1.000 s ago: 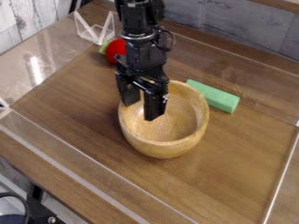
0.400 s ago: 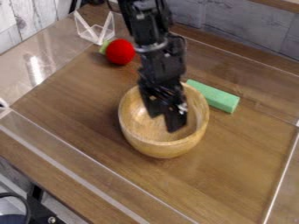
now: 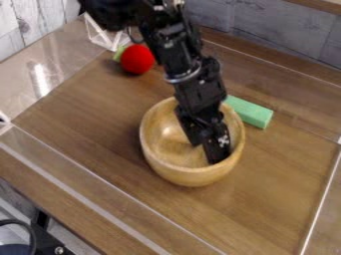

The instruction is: Remove the green stick from the brown bowl and put it on the table

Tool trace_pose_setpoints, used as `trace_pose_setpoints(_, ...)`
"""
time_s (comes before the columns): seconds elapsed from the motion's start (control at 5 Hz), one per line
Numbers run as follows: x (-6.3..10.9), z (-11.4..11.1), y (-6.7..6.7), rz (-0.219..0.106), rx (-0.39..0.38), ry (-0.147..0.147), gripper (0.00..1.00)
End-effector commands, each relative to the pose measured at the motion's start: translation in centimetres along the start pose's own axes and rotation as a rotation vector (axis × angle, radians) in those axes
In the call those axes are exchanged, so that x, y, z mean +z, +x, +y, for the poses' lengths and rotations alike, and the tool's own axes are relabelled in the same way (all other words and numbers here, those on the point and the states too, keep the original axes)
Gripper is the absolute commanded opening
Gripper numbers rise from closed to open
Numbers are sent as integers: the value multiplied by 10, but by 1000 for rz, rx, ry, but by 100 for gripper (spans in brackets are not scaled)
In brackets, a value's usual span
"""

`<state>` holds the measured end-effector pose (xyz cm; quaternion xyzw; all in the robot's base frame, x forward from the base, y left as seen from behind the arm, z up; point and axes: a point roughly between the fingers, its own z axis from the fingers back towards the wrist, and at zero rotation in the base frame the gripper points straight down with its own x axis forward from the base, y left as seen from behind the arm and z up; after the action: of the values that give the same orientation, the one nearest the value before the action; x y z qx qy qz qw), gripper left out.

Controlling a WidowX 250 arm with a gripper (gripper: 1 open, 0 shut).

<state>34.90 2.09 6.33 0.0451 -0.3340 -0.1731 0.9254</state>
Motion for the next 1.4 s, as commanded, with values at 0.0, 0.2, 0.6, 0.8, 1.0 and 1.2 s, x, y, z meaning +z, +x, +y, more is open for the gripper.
trace_pose_setpoints(0.0,18,-3,18,-43,26,53,0)
trace_pose_setpoints(0.2,24,-11,22,-36,71,85,0)
trace_pose_setpoints(0.6,15,-9,4,-44,58,66,0)
trace_pose_setpoints(0.8,22,3,4,-47,106,78,0)
trace_pose_setpoints(1.0,29,14,6,-37,155,119,0)
trace_pose_setpoints(1.2,29,11,3,-40,158,120,0)
